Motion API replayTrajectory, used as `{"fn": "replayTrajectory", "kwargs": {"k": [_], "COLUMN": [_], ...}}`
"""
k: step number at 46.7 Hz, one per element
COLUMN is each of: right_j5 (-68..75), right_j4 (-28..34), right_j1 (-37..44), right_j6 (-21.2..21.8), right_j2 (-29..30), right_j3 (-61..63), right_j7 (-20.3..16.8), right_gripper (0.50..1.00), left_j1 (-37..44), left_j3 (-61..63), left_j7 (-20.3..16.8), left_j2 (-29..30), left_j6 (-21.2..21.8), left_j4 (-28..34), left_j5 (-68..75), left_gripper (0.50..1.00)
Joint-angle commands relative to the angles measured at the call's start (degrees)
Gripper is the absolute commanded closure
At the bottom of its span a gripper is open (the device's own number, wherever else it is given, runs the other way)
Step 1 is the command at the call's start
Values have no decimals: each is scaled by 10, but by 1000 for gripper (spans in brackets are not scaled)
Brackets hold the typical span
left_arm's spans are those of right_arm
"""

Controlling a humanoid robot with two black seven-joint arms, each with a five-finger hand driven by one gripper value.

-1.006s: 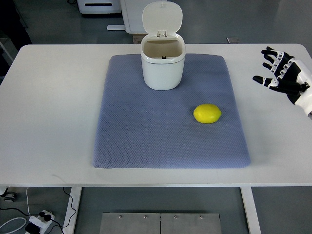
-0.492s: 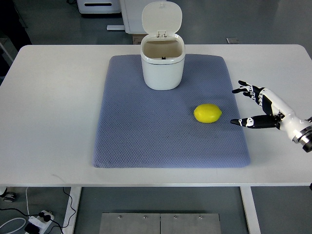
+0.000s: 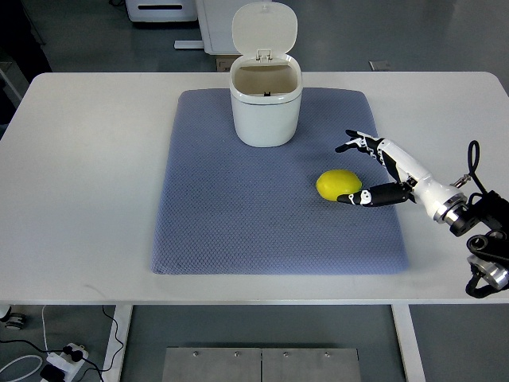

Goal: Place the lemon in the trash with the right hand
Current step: 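Move the open right hand toward the yellow lemon on the mat, then close the right hand's fingers around the yellow lemon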

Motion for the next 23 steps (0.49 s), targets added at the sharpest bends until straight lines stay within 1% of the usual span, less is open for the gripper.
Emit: {"fn": "replayTrajectory", "kwargs": {"k": [1, 5, 7, 14, 23], "right_j5": [0, 0, 1, 1, 1], "right_j4": [-9, -23, -31, -53, -79], "right_j1": [12, 25, 29, 35, 38], "right_j6": [-1, -3, -5, -6, -6], "right_j2": [11, 19, 23, 42, 61], "right_j3": [-14, -36, -46, -68, -85], "right_j7": [-2, -2, -2, -2, -2], "right_gripper": [513, 521, 536, 563, 565], "left_j1": [-1, 0, 0, -1, 0], "left_j3": [0, 0, 0, 0, 0], "left_j7": [0, 0, 0, 0, 0], "left_j2": [0, 0, 0, 0, 0], "left_j6": [0, 0, 0, 0, 0], "left_j4": [0, 0, 0, 0, 0], "left_j5": [0, 0, 0, 0, 0], "left_gripper": [500, 500, 500, 500, 500]}}
